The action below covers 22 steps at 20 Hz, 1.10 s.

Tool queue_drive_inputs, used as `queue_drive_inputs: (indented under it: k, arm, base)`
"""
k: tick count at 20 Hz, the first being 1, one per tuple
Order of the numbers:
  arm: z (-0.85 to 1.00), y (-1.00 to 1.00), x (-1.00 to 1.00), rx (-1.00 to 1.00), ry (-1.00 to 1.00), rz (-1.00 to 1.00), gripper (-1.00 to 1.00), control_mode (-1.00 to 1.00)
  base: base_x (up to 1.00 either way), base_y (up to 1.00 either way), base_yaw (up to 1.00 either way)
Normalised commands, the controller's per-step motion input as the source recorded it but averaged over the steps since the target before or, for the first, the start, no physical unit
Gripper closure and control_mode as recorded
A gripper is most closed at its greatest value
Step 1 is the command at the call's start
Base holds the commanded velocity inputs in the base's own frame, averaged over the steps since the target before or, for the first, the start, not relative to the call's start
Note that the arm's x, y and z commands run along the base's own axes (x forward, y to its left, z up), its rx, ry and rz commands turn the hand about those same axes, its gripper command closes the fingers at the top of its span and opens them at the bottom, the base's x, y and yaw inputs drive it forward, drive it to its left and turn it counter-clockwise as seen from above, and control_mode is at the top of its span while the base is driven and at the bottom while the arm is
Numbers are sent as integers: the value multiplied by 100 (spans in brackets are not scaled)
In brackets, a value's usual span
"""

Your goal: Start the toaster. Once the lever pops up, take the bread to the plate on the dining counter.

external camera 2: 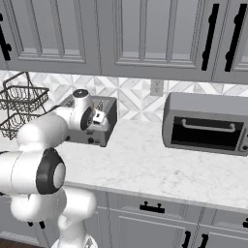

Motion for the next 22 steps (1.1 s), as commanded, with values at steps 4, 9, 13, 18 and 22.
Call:
queue_drive_inputs:
  k: [4, 9, 13, 18, 22]
  arm:
    - [34, -64, -42, 8, -13, 0, 100, -100]
    - [42, -52, -33, 4, -10, 0, 100, -100]
    - [29, -39, -20, 0, 1, 0, 100, -100]
    - [23, -47, -39, 2, 0, 0, 100, -100]
    - [13, -18, -45, 0, -2, 0, 100, -100]
  base:
    - [0, 0, 0]
    - [0, 0, 0]
    - [0, 0, 0]
    - [0, 0, 0]
    - [0, 0, 0]
